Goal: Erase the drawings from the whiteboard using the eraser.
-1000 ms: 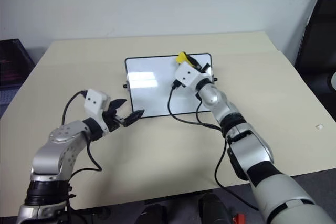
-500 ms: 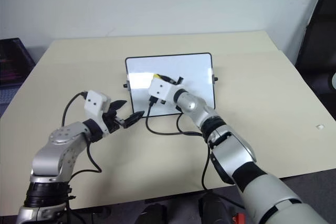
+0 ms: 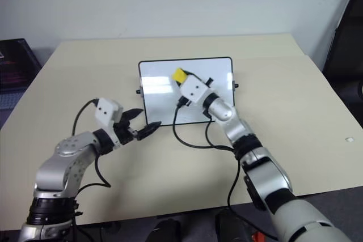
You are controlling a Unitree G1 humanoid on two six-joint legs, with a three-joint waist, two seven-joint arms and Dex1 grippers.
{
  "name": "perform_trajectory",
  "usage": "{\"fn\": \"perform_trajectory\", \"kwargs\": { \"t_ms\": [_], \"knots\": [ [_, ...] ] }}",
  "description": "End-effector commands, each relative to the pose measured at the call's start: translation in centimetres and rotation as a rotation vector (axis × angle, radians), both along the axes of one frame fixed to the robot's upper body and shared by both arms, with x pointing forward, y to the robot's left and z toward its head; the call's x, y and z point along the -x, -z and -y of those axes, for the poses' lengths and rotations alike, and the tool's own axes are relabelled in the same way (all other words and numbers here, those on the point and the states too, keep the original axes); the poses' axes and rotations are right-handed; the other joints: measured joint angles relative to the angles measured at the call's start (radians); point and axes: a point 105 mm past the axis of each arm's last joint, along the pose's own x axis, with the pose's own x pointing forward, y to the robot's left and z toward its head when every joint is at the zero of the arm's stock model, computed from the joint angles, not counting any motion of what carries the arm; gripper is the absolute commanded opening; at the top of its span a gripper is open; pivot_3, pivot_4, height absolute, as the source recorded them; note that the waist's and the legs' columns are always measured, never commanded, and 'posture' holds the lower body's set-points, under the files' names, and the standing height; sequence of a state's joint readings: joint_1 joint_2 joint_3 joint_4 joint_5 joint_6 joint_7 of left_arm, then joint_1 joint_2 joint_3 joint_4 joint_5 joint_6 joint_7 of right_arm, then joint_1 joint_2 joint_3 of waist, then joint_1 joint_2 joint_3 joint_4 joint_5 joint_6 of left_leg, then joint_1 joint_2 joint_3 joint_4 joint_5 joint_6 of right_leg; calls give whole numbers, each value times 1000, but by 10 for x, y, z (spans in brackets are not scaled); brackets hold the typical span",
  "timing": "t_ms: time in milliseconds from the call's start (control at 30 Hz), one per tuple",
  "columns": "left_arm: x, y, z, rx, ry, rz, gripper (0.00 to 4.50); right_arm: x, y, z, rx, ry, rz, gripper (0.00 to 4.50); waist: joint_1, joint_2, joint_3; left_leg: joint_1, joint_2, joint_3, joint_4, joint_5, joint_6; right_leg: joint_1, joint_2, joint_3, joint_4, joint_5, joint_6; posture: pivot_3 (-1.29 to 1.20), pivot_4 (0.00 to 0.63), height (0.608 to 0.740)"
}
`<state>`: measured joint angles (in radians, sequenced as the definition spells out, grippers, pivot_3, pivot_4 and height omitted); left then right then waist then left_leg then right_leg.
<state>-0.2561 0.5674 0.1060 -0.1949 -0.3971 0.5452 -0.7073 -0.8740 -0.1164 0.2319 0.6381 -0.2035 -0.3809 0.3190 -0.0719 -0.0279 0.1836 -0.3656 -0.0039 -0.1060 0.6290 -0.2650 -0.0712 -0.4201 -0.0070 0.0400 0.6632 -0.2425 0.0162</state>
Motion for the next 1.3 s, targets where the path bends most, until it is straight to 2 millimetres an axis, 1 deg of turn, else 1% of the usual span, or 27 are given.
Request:
{"fn": "perform_trajectory", "kwargs": {
  "t_ms": [33,67,167,233,300,333,400,533,633,733,833,967,1100,1300],
  "knots": [
    [12,-6,15,-40,120,16,4500,23,-13,24,-72,-20,-57,1263,9,0,0,-1,0,0,0,0,0,0,0,0,0,0,0,0,150,740],
    [16,-4,20,-56,159,5,4500,29,-10,36,-77,0,-93,1263,14,0,0,-1,0,0,0,0,0,0,-1,0,-1,0,0,0,150,740],
    [29,2,33,-92,275,-30,4500,54,10,77,-80,87,-226,1263,23,0,0,-1,-1,0,0,-1,0,0,-1,0,-1,-1,1,0,150,740],
    [33,6,38,-114,321,-46,4500,68,23,98,-94,160,-305,1263,28,0,0,0,-2,0,1,-1,0,0,-1,0,0,-1,1,0,150,740],
    [34,9,43,-129,351,-50,4500,80,34,115,-116,237,-369,1263,29,0,0,1,-2,1,1,0,0,1,1,0,0,-2,3,0,150,740],
    [35,9,47,-130,368,-50,4500,85,40,124,-136,282,-401,1263,29,0,0,1,-2,2,1,0,0,1,3,0,0,-4,6,0,150,740],
    [37,10,54,-135,411,-47,4500,92,52,141,-172,374,-465,1263,28,0,0,2,-1,2,1,0,0,1,4,1,0,-4,6,0,150,740],
    [37,13,65,-178,496,-35,4500,99,80,166,-210,518,-620,1263,28,0,0,2,-1,3,2,0,0,1,5,1,1,-4,6,0,150,740],
    [33,16,69,-227,542,-20,4500,98,90,173,-200,563,-691,1263,28,0,0,3,-1,5,2,0,0,1,5,1,1,-4,6,0,150,740],
    [27,13,78,-245,583,1,4500,93,95,180,-205,594,-729,1263,28,0,0,2,-1,5,2,0,0,1,5,0,1,-4,6,0,150,740],
    [23,12,84,-247,609,12,4500,90,91,181,-229,595,-736,1263,29,0,0,2,-2,5,2,0,0,1,5,0,0,-4,6,0,150,740],
    [20,15,91,-253,642,22,4500,85,88,183,-261,612,-749,1263,28,0,0,2,-1,5,2,0,0,1,5,1,0,-4,6,0,150,740],
    [17,17,96,-262,662,41,4500,81,90,191,-347,646,-784,1263,29,0,0,2,-1,5,2,0,0,1,5,1,0,-4,6,0,150,740],
    [12,8,109,-251,675,84,4500,70,88,204,-390,700,-773,1263,31,0,0,2,-2,5,2,0,0,1,5,1,1,-4,6,0,150,740]
  ]
}}
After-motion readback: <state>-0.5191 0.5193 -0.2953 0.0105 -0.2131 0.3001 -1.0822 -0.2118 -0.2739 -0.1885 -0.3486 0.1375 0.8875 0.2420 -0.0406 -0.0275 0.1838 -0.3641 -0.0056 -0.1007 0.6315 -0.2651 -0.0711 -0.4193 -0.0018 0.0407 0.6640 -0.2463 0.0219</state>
